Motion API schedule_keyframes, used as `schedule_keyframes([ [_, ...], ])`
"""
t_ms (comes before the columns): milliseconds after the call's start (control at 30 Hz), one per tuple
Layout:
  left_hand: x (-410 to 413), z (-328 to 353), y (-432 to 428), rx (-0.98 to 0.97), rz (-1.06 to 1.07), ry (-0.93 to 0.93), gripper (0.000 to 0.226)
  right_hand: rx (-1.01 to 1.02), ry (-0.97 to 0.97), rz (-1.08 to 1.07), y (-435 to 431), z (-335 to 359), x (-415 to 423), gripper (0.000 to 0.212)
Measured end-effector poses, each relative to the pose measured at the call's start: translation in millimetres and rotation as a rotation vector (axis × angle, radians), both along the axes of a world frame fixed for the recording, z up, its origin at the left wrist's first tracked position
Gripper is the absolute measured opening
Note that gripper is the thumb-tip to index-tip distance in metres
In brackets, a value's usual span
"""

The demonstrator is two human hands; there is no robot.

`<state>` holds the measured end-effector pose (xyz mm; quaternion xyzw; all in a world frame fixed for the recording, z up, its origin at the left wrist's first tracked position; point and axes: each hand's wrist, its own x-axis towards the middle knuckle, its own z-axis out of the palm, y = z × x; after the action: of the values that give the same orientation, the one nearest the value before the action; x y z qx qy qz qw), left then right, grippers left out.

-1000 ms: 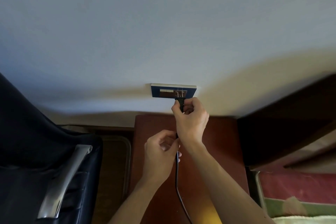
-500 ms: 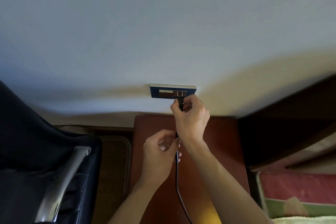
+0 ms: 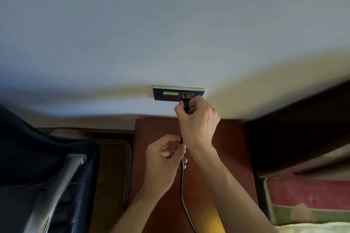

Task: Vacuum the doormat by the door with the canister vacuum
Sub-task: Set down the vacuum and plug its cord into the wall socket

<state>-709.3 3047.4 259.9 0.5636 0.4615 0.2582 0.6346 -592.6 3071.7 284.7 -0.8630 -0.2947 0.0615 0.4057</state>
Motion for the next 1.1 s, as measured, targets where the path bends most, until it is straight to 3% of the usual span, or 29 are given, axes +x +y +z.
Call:
schedule_keyframes([
  [567, 7.4, 8.2, 8.9, -0.118, 0.035, -0.072, 0.011, -0.056, 0.019, 0.063, 8.0, 6.1, 13.4, 0.028],
  [733, 3.9, 10.3, 9.8, -0.062, 0.006, -0.019, 0.010, -0.085, 0.015, 0.050, 6.8, 7.0, 10.9, 0.027],
  [967, -13.9, 33.9, 16.8, 0.226, -0.214, 0.297, 0.030, -0.253, 0.022, 0.246, -7.9, 26.6, 21.8, 0.026],
  [1100, -30.2, 59.8, 17.1, 0.415, -0.442, 0.644, 0.046, -0.487, 0.006, 0.476, -35.9, 52.5, 23.7, 0.043],
])
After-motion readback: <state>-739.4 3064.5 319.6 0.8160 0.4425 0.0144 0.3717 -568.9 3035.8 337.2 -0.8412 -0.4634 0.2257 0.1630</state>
